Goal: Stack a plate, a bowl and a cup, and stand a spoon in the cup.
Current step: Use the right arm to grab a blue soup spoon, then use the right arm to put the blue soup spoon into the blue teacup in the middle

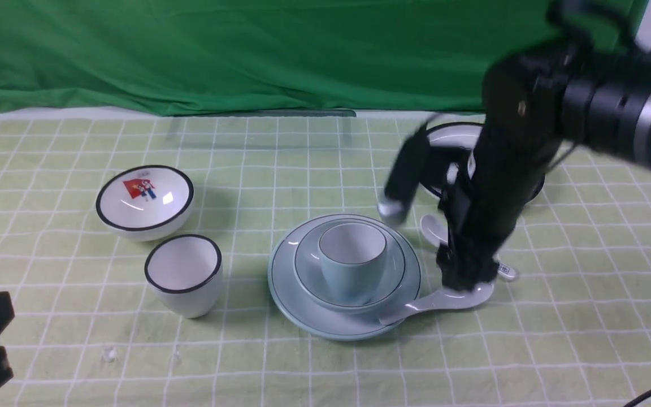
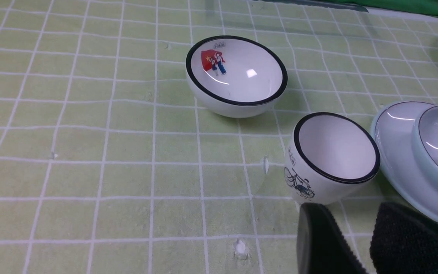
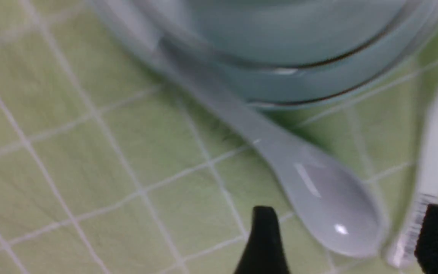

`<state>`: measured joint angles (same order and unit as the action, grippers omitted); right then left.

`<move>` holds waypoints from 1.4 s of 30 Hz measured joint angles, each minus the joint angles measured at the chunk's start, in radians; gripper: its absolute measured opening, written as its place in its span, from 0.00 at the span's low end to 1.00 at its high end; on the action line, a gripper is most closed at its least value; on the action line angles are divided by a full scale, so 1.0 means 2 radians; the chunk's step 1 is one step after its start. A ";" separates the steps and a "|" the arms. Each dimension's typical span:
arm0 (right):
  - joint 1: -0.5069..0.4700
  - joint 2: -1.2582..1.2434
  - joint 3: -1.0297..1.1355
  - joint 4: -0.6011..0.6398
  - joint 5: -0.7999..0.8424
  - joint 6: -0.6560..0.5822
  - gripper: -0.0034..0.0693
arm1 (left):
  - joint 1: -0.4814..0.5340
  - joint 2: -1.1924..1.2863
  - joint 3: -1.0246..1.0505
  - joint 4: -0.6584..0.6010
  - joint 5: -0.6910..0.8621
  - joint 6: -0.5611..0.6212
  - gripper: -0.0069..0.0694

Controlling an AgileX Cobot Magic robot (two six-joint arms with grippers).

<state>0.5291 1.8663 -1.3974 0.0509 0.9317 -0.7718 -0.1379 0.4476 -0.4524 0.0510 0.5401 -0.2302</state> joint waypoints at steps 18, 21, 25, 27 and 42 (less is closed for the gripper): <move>0.014 0.030 0.070 -0.001 -0.143 -0.071 0.37 | 0.000 0.000 0.000 -0.001 -0.017 0.014 0.31; 0.014 0.030 0.070 -0.001 -0.137 -0.070 0.32 | 0.000 0.000 0.000 -0.001 -0.018 0.015 0.31; 0.014 0.021 0.070 -0.001 -0.120 -0.071 0.32 | 0.000 0.000 0.000 -0.001 -0.019 0.017 0.31; 0.014 0.011 0.070 -0.004 -0.110 -0.071 0.32 | 0.000 0.000 0.000 -0.001 -0.019 0.017 0.31; 0.017 -0.113 0.068 0.275 -0.277 -0.059 0.32 | 0.000 0.000 0.000 -0.004 -0.037 0.019 0.32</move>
<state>0.5626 1.6413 -1.2609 0.6016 0.3770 -0.8888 -0.1379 0.4467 -0.4525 0.0421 0.4653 -0.1914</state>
